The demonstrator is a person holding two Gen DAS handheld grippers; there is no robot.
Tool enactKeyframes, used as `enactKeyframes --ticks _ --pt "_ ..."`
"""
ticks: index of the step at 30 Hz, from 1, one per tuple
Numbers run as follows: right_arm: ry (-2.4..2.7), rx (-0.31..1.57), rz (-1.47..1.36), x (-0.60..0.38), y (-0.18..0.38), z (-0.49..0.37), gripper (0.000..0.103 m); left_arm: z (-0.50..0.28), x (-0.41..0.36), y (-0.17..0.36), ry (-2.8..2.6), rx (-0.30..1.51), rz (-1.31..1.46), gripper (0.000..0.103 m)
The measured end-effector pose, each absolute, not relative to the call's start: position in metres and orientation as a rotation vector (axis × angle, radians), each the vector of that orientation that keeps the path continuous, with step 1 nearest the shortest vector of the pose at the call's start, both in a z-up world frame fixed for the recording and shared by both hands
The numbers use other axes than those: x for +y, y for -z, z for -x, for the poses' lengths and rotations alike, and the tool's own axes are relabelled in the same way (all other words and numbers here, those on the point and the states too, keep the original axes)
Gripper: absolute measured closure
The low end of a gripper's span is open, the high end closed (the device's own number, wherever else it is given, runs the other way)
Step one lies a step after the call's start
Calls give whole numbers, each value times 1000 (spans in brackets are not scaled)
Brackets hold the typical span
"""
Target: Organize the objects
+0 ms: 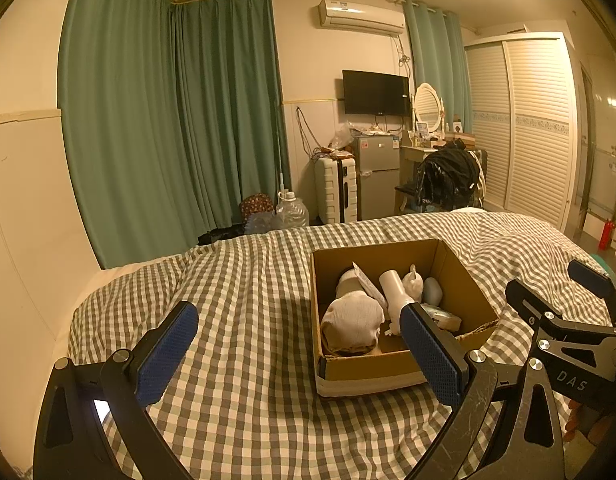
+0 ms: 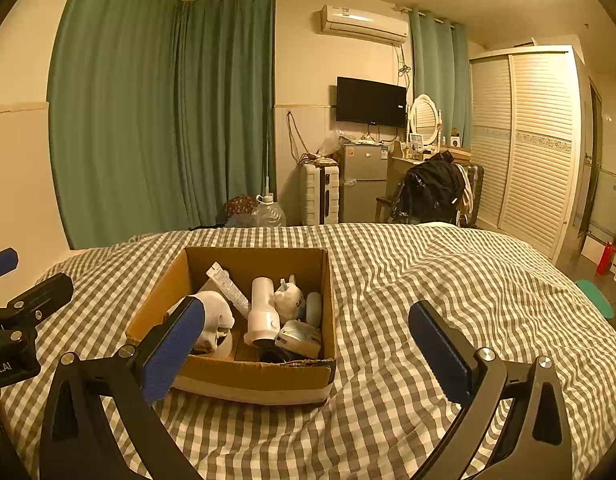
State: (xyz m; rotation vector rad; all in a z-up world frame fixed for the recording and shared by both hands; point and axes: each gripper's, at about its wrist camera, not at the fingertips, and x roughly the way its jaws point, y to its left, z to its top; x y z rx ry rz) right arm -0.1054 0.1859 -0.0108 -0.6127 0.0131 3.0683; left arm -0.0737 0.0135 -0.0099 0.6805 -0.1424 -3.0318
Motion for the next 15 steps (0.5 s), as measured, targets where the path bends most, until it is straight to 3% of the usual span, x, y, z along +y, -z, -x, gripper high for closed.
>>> enactKeyframes --ticks 15 --pt "-3068 9 624 185 12 106 1 73 11 11 3030 -154 -668 0"
